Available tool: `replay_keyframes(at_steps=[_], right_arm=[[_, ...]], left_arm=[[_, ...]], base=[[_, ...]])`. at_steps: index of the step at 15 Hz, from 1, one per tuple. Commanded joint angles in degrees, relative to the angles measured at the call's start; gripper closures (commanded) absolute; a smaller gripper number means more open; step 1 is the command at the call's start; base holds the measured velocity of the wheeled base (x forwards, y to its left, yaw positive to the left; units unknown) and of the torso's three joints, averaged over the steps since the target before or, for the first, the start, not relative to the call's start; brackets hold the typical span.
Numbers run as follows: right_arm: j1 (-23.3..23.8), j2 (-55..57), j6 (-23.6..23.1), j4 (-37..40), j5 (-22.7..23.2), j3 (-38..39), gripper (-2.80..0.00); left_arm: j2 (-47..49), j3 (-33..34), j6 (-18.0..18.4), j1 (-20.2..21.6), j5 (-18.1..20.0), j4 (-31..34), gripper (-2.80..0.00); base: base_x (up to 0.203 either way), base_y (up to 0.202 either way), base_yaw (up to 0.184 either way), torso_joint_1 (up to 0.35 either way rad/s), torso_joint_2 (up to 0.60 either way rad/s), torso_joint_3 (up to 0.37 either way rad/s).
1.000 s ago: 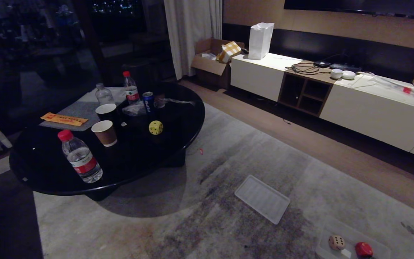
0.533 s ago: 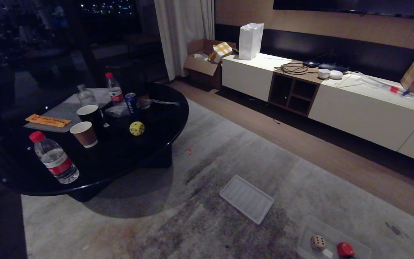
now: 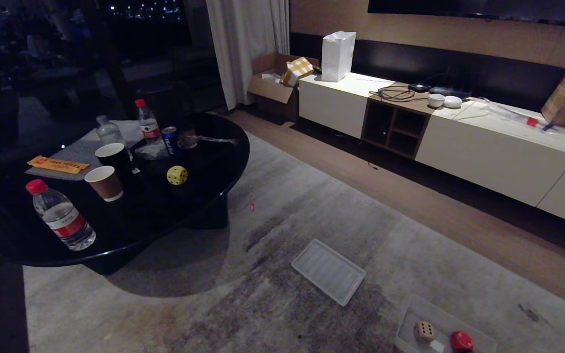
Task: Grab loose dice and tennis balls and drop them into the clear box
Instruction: Put the ball in the box
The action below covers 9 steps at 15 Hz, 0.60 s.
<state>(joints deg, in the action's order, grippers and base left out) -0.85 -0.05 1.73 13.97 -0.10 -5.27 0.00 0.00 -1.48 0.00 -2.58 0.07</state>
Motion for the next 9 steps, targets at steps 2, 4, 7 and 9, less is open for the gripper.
replay_keyframes(at_steps=[2,4,7,9], right_arm=[[-0.03,0.05,0.03,0.09,0.01,-0.01,0.0],[-0.03,0.06,0.03,0.09,0.01,-0.01,0.0],[-0.03,0.1,0.03,0.09,0.01,-0.01,0.0],[-0.03,0.05,0.03,0.09,-0.01,-0.01,0.0]], left_arm=[[0.09,0.09,-0.01,0.0,-0.05,0.01,0.0],[0.09,0.09,0.02,0.0,-0.05,0.01,0.0],[0.09,0.09,-0.02,0.0,-0.05,0.01,0.0],[0.09,0.09,-0.02,0.0,-0.05,0.01,0.0]], base=[[0.0,0.0,0.0,0.0,0.0,0.0],[-0.039,0.0,0.0,0.002,0.0,0.001],[-0.177,0.0,-0.001,0.001,0.0,0.003],[-0.173,0.0,0.003,0.003,0.01,-0.001]])
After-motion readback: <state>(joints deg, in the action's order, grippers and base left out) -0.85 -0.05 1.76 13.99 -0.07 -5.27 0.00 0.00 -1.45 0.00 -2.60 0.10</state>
